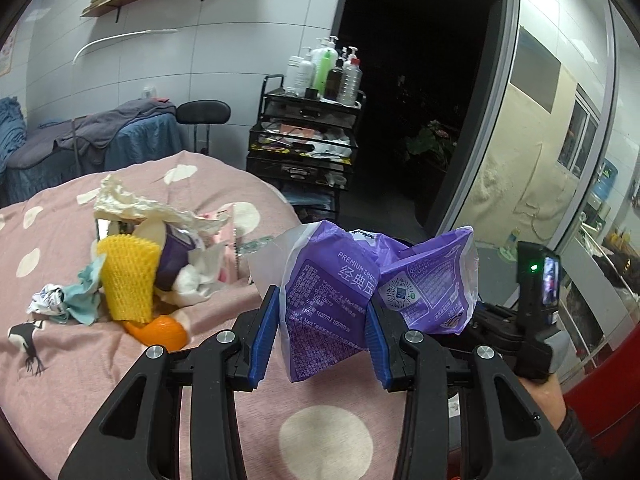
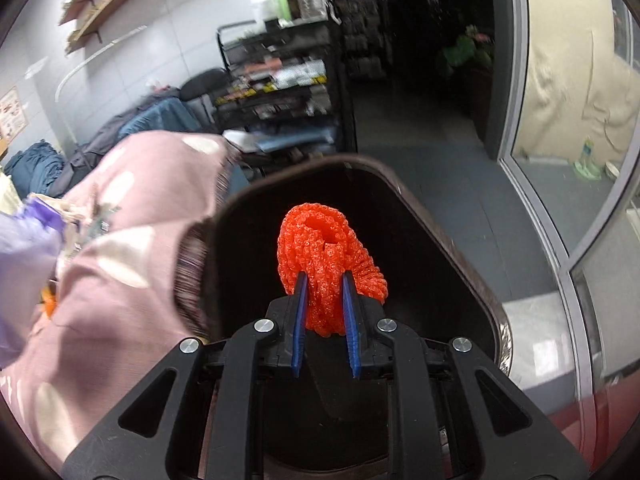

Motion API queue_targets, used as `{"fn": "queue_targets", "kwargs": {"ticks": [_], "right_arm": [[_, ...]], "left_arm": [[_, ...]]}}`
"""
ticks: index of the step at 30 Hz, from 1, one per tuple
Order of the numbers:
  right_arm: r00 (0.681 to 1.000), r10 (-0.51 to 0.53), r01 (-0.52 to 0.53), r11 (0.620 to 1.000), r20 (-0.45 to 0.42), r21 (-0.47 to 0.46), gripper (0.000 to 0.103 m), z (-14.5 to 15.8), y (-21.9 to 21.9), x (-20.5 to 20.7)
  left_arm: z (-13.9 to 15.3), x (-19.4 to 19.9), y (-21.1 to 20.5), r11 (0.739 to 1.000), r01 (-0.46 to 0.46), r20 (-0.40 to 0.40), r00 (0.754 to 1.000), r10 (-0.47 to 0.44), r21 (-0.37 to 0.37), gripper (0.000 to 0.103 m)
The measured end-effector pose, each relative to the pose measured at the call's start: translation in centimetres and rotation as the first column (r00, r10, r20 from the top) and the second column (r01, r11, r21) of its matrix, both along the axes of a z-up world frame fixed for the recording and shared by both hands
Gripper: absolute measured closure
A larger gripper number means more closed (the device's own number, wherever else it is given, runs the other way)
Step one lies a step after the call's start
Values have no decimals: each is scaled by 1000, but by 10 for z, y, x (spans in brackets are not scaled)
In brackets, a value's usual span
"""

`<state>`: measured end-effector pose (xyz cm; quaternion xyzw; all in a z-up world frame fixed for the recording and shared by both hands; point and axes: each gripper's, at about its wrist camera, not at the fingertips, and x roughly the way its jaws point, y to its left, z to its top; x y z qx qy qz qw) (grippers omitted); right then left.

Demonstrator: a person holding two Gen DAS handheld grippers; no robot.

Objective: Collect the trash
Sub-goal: 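Carry the orange mesh net to the brown bin and release it with right tool, then lower the purple bag into the bin and open the left tool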

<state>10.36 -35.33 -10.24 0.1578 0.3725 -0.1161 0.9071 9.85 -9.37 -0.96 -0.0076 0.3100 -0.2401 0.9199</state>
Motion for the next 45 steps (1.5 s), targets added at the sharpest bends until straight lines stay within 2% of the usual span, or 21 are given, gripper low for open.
{"fn": "queue_targets", "kwargs": {"ticks": [1,3,4,5,6,9,14,19,27,32,36,41,44,45], "right_arm": [[1000,-1,1,1000,-12,8,83,-5,-1,1],[999,-2,3,1000,-38,27,67,-16,-3,4],[999,-9,11,999,-44,31,44,-20,-4,3],[999,-26,28,999,-41,30,29,-24,-6,1],[999,-37,38,999,-39,25,27,-25,-6,-1],[997,-64,65,998,-40,20,26,-27,-10,-6],[988,-155,155,988,-13,7,19,-20,-30,-17],[964,-266,266,964,23,3,17,-10,-58,-37],[907,-418,420,907,49,-41,15,-1,-98,-62],[884,-461,464,885,70,-26,14,5,-114,-74],[881,-465,468,883,84,-24,14,10,-116,-77],[888,-452,456,889,86,-31,13,10,-112,-74],[890,-448,451,892,85,-31,13,10,-110,-72],[891,-447,450,892,83,-32,13,9,-110,-72]], "left_arm": [[-1,1,-4,1000,9,-5,1000,-9,3,62],[-3,2,-10,1000,27,-17,999,-27,4,62],[-5,2,-13,999,35,-23,999,-35,5,62],[-7,3,-17,999,45,-28,999,-45,12,62],[-7,3,-20,999,49,-29,998,-49,18,62],[-10,2,-32,997,69,-32,997,-68,36,62],[-12,4,-52,993,106,-37,994,-104,54,62],[-18,6,-76,986,147,-60,988,-143,72,62],[-35,8,-119,964,211,-83,976,-200,159,62],[-47,10,-142,946,242,-102,969,-225,214,62],[-58,12,-159,928,264,-125,963,-239,261,61],[-69,16,-173,913,275,-148,959,-240,301,57],[-73,16,-175,907,283,-153,957,-246,311,44],[-74,16,-175,907,283,-150,957,-248,311,35]]}}
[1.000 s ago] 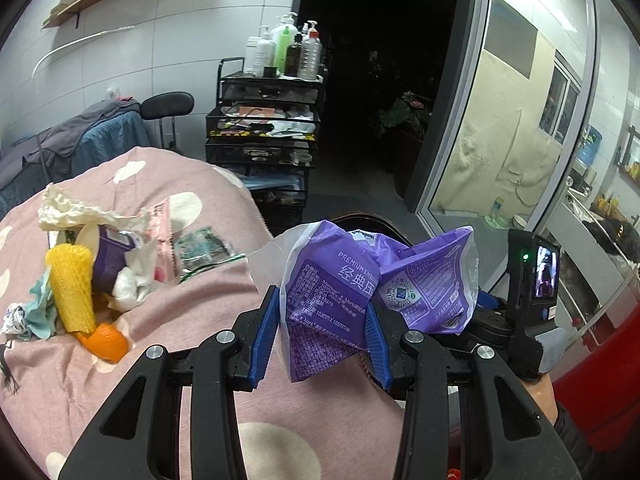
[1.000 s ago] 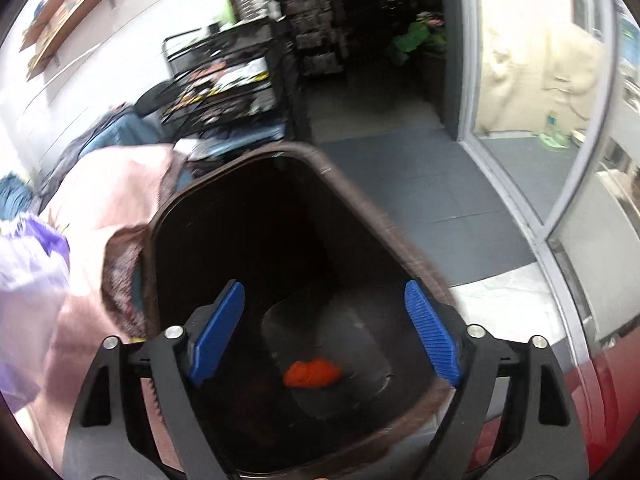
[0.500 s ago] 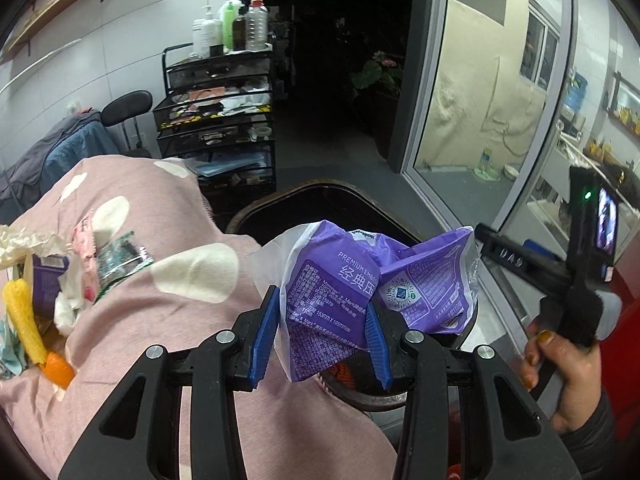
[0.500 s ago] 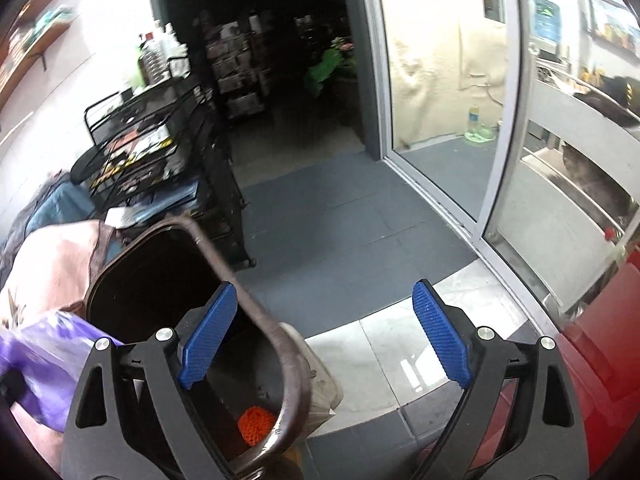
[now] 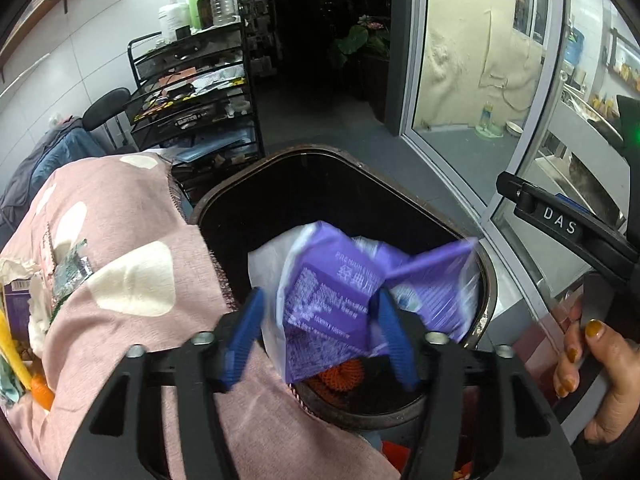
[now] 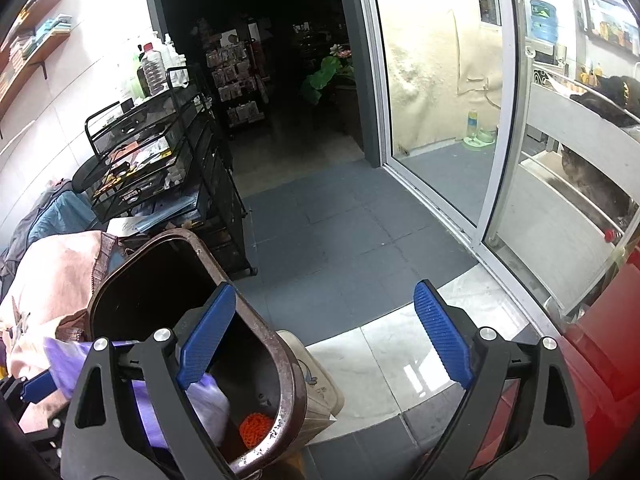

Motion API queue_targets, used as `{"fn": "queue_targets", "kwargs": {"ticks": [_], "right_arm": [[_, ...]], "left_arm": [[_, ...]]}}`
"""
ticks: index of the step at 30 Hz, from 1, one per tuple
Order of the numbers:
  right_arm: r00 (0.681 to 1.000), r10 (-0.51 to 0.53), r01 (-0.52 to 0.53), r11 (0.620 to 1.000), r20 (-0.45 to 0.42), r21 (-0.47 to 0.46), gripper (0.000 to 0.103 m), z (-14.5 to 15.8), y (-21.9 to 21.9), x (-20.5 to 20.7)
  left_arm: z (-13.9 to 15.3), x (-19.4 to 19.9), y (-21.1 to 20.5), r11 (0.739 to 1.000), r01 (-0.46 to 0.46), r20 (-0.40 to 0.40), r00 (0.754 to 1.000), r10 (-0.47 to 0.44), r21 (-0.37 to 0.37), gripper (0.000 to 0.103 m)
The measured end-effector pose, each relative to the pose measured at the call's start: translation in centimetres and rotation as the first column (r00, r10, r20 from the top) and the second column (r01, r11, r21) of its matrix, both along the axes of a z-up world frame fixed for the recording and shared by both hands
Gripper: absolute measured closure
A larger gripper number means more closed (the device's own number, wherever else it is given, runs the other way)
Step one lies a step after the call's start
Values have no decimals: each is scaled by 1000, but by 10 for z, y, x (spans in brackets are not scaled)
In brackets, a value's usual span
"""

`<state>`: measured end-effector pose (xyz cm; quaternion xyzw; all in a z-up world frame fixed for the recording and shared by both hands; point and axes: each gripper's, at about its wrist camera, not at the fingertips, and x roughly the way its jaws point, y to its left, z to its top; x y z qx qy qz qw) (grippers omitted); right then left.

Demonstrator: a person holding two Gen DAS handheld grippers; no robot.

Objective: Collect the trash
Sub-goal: 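Lower the purple bag into the bin and open the left tool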

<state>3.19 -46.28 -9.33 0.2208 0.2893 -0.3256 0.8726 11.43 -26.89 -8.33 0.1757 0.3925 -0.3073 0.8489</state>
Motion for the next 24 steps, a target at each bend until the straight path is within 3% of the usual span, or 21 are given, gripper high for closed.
{"fn": "queue_targets", "kwargs": {"ticks": [1,7,16,24], "right_arm": [[1000,2,-2,1000,0,1,13,-1,0,0],[1000,9,-9,1000,4,-1,9,0,4,-1],[997,69,-69,997,18,-17,8,3,18,5],[983,154,-150,988,105,-44,7,18,45,7]], "left_arm": [[-1,0,0,1000,-2,6,1000,2,0,26],[3,-9,0,999,35,36,999,-35,-9,11],[24,-31,12,998,49,108,993,-44,-40,7],[49,-43,50,993,4,156,988,14,-115,6]]}}
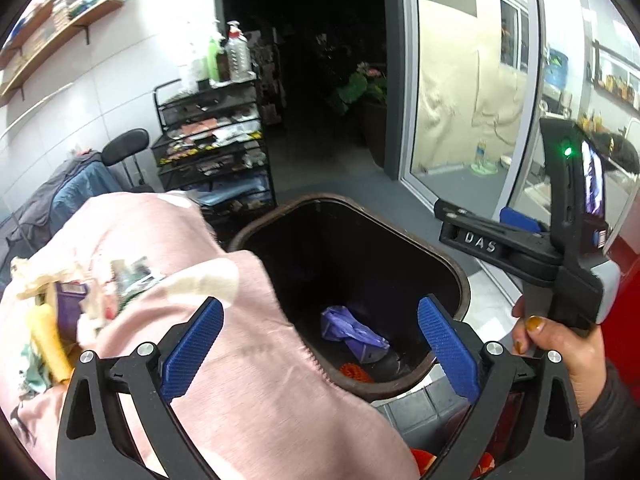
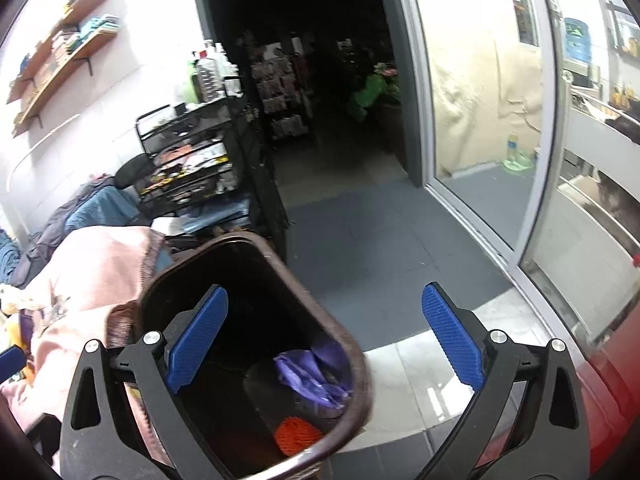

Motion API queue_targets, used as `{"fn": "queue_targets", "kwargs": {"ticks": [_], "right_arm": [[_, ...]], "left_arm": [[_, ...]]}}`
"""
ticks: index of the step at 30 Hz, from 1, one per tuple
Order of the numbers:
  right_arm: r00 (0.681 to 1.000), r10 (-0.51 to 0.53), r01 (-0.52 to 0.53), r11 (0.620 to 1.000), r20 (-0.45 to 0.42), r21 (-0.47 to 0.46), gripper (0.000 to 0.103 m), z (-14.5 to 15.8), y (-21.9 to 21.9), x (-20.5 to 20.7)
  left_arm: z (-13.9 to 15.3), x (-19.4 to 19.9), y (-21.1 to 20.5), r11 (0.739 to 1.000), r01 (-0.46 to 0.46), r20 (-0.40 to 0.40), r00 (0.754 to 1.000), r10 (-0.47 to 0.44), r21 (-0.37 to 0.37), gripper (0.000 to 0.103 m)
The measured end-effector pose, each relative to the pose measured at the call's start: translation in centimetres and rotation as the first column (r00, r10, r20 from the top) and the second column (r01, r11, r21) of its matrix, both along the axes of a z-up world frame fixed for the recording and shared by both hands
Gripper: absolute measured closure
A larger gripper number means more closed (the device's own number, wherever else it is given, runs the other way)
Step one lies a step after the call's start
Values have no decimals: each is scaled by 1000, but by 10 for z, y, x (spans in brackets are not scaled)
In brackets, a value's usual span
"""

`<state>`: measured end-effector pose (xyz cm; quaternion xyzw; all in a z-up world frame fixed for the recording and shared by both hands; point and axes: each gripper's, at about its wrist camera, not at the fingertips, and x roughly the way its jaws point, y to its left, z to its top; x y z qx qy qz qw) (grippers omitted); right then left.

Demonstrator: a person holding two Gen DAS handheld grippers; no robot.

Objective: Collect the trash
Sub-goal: 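Lower the purple bag into the bin and open the left tool, then move both tools back over the bed toward the remaining trash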

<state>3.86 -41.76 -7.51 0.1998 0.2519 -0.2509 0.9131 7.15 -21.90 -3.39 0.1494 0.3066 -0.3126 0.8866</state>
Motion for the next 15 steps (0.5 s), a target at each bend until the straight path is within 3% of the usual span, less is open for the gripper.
{"fn": "queue_targets", "kwargs": {"ticks": [8,15], "right_arm": [[994,110,-110,994,23,-12,6,12,39,15],[965,261,-258,964,38,-60,6,27,91,35]], "left_arm": [[19,-2,49,993,-94,40,995,97,-64,5],[20,-1,97,972,-222,58,972,227,-82,5]]}}
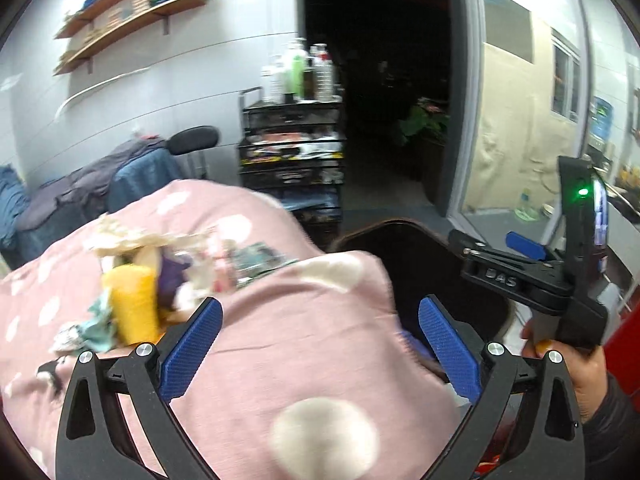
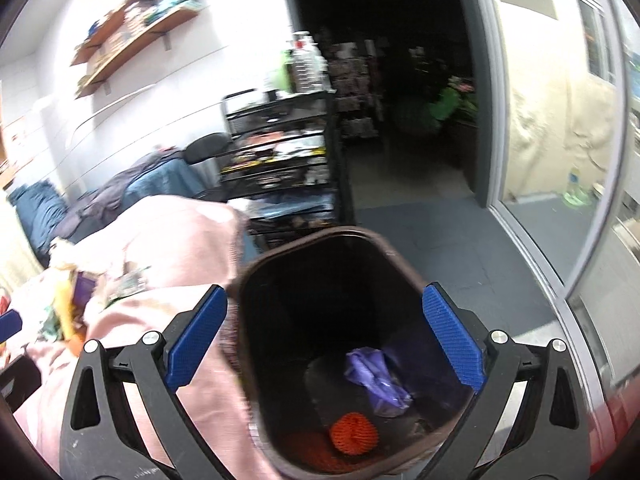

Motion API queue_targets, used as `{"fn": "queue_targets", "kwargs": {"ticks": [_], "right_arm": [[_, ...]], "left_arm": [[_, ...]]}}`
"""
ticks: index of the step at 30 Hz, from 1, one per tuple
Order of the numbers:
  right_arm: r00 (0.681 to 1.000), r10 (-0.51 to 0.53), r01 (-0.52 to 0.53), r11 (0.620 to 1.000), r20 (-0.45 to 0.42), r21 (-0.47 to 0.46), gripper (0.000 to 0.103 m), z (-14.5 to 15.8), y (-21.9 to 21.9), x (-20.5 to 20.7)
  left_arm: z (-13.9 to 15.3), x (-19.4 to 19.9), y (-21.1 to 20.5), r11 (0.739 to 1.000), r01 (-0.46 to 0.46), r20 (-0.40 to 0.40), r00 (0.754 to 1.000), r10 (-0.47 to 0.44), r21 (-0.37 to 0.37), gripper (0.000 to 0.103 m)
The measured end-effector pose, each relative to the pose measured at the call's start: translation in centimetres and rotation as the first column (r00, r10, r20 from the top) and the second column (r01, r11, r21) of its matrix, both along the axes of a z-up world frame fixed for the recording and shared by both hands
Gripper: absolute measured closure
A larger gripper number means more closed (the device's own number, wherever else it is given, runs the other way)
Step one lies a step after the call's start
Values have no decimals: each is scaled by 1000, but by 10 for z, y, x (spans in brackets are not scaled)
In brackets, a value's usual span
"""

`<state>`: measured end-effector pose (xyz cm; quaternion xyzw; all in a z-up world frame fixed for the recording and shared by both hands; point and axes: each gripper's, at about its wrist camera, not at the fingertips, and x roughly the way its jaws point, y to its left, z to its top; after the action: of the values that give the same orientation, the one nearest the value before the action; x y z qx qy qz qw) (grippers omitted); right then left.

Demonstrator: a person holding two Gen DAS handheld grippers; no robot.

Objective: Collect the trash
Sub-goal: 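Move both tools back over the bed toward the remaining trash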

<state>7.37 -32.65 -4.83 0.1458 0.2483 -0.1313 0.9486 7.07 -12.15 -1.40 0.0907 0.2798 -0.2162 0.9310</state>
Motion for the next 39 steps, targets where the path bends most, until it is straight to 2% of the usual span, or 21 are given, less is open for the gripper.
{"fn": "queue_targets", "kwargs": {"ticks": [5,10,17,28,32,39], "right_arm": [[994,105,-105,994,16,-18,6,9,37,11],[977,214,-214,977,14,-18,6,13,70,21],[934,358,-358,933,-13,-36,6,14,119,32],[870,489,-491,871,-62,-23,6,15,162,51],[845,529,-531,847,-78,-16,6,13,182,56],[814,572,-576,818,-102,-6,6,8,206,62]], "left_arm": [[-4,6,42,995,-99,-12,995,99,-15,5],[-14,15,84,977,-208,-59,977,206,-37,6],[-31,20,148,933,-360,-107,929,355,-27,6],[-36,43,240,855,-515,-164,851,499,-69,6],[-37,58,251,849,-525,-179,843,508,-61,6],[-38,90,242,878,-479,-163,866,474,8,9]]}}
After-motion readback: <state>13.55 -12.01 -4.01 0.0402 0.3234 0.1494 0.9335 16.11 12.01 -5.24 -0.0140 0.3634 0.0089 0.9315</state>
